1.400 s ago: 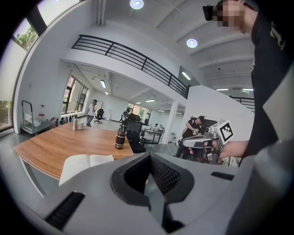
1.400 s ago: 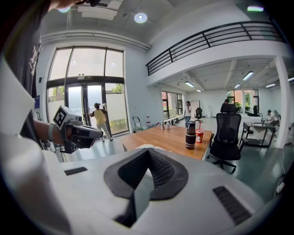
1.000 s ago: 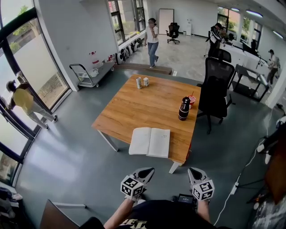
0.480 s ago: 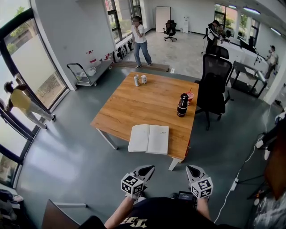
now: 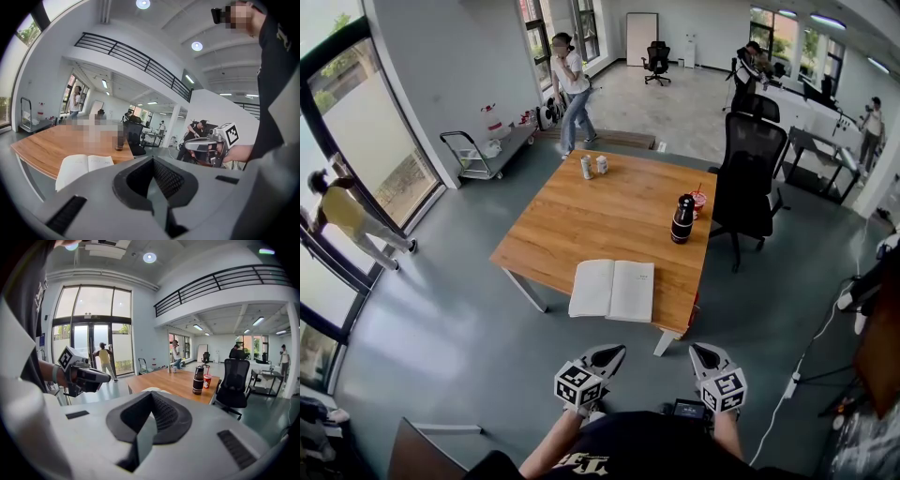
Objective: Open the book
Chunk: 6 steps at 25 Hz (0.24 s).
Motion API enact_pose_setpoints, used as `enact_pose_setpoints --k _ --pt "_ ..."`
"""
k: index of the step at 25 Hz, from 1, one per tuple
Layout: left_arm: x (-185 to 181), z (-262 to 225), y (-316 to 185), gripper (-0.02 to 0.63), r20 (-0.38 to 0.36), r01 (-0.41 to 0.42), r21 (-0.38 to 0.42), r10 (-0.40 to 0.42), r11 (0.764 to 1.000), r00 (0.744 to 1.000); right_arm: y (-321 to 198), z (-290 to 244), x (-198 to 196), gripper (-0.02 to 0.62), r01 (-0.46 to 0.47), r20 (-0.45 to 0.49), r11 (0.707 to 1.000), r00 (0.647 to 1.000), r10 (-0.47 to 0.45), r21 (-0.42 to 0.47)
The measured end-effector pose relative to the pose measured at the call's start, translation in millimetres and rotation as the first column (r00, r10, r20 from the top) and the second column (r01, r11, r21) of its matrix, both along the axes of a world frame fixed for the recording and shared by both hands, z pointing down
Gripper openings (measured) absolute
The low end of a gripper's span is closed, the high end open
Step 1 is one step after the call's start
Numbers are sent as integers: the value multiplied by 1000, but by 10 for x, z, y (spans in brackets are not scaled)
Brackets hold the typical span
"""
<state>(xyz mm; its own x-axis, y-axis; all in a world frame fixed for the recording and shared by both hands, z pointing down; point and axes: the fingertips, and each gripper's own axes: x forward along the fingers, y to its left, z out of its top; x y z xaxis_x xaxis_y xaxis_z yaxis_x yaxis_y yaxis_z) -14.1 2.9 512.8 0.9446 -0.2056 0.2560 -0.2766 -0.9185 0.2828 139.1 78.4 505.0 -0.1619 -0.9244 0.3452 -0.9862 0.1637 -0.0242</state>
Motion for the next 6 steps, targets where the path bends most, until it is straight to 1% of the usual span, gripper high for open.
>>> enact_pose_setpoints --k 6 --pt "-52 40 -8 6 15 16 -10 -16 1000 1000 -34 54 -23 -12 12 11 1000 1000 -12 1"
